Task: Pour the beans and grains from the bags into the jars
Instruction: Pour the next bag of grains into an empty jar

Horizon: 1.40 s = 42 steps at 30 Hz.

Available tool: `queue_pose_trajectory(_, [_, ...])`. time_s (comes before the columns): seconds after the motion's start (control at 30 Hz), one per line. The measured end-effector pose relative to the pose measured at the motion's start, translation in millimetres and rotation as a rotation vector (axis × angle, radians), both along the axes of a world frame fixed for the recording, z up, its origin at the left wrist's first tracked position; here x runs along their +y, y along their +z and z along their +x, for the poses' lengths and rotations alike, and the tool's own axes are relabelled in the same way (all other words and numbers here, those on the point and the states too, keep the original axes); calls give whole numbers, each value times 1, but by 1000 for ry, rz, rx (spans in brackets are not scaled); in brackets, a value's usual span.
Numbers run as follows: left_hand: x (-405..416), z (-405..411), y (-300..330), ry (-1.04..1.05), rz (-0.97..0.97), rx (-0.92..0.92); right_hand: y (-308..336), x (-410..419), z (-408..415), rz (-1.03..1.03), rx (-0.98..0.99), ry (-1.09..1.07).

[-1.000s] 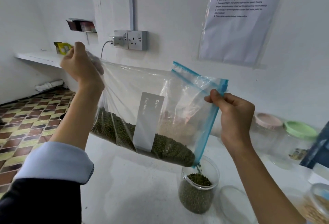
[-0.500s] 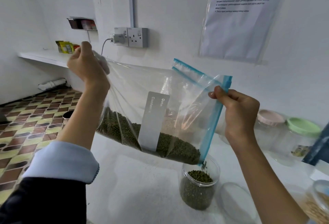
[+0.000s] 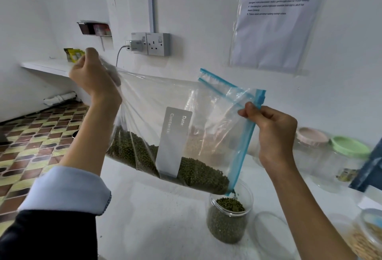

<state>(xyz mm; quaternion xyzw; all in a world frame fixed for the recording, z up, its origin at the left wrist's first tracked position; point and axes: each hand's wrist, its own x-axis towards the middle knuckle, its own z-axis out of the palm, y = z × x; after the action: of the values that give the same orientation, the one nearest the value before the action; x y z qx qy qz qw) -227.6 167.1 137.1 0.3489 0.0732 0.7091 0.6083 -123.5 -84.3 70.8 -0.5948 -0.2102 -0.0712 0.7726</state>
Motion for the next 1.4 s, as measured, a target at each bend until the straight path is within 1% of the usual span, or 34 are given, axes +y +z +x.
queue_pose_trajectory(0.13, [1, -2, -1, 11, 7, 26, -1, 0, 0, 13, -3, -29])
queue_pose_trajectory(0.23, [1, -3, 0, 18, 5, 37, 0, 1, -1, -21, -17, 23])
queue_pose_trajectory(0.33, [3, -3, 2, 17, 1, 13, -1, 0, -2, 1, -19, -17])
queue_pose_trajectory(0.47, [2, -3, 3, 18, 7, 15, -1, 2, -3, 15, -4, -5])
queue_pose_trajectory(0.57, [2, -5, 6, -6, -13, -18, 2, 3, -2, 42, -5, -18])
queue_pose_trajectory(0.8, [4, -12, 13, 2, -4, -46, 3, 6, -4, 0, -30, 11])
queue_pose_trajectory(0.93, [5, -16, 15, 9, 6, -31, 4, 9, -5, 36, -25, 0])
queue_pose_trajectory(1.03, [2, -19, 16, 37, 1, -16, 3, 11, -5, 22, -26, -13])
queue_pose_trajectory(1.13, [1, -20, 17, 22, -14, -23, 3, 12, -5, 81, -21, -43])
queue_pose_trajectory(1.23, [2, -22, 18, 33, -7, -3, 1, 12, -5, 54, -21, -29])
queue_pose_trajectory(1.3, [4, -22, 17, 26, -3, 7, 1, 11, -4, 79, -27, -39])
queue_pose_trajectory(1.4, [3, -21, 17, 37, 1, 26, 2, 11, -4, 43, -40, 0])
